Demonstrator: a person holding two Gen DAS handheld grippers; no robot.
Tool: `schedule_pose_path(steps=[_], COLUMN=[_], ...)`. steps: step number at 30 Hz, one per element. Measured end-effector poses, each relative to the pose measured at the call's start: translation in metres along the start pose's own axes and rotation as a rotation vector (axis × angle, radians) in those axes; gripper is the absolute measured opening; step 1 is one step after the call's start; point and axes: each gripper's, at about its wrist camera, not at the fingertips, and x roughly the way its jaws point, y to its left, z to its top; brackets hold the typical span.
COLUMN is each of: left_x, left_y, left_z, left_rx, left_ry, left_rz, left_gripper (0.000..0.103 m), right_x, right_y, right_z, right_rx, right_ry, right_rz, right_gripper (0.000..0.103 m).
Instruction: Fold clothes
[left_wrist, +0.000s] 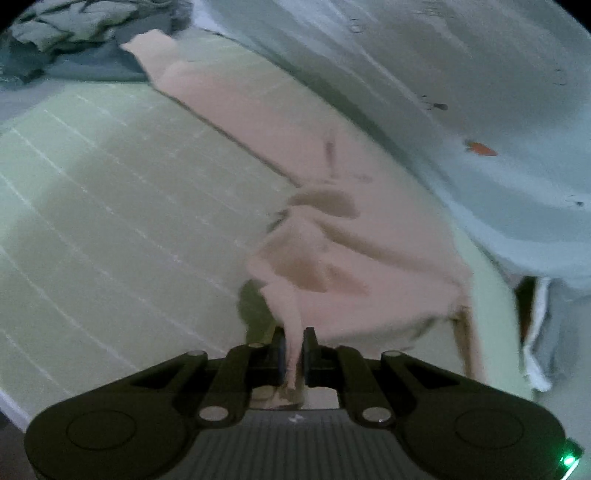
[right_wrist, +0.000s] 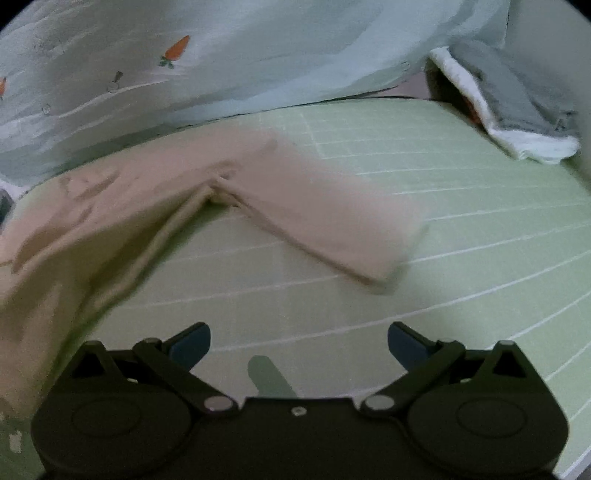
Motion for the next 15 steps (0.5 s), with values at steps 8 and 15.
schedule_pose_path(steps=[8,15], left_x=[0.007,0.015], left_y=[0.026,0.039], left_z=[0.032,0.056], left_rx=[0.123,0.328], left_ry=[0.062,0.12], left_rz=[0.009,-0.01], left_gripper=[0.027,0.038], right_x=[0.017,0.035], right_y=[0.083,0.132], right_z=[-0.004,-0.007], right_rx=[-0.051,0.002], right_ry=[0.055,0.047], right_rz=[-0.012,-0.026], right_gripper=[0.1,0.082])
